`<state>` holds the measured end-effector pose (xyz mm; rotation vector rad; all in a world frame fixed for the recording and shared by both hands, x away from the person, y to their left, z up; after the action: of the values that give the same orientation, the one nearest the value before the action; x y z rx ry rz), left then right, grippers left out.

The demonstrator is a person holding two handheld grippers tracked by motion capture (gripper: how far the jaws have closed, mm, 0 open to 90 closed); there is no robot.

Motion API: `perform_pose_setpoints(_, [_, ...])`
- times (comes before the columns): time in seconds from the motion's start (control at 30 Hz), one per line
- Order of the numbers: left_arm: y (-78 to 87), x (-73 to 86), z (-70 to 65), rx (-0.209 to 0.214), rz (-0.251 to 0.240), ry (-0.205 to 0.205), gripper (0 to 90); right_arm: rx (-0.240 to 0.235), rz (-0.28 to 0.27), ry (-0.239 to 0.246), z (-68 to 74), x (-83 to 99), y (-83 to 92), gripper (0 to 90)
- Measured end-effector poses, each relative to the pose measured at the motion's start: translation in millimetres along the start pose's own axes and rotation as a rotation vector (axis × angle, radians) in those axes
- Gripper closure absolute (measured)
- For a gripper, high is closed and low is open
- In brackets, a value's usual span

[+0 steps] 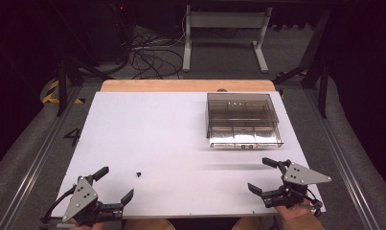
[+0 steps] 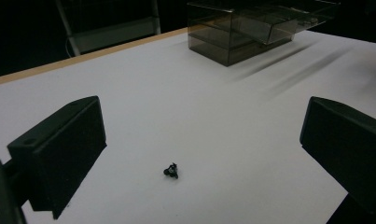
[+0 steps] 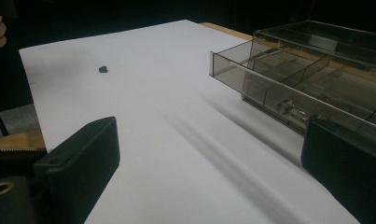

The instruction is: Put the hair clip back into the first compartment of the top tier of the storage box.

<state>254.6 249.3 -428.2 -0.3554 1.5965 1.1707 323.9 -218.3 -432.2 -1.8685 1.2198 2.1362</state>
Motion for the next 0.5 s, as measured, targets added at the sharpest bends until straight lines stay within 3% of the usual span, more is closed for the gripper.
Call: perform_pose_setpoints(0.5, [0.9,0.0,0.2,-0.002,0.004,-0.008,1.2,-0.003,-0.001,-0.007,0.4,-0.8,0.4,5.0])
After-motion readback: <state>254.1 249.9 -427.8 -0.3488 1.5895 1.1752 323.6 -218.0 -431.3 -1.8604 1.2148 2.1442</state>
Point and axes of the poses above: each handheld gripper's, and its own axes: y roughly backward along the jaws, x roughly out of its underside, z roughly to its left, the point moved 4 cm from there along -y, roughly forward along the jaws, and after that the axes turned 13 degrees about z, right-handed, at the moved point
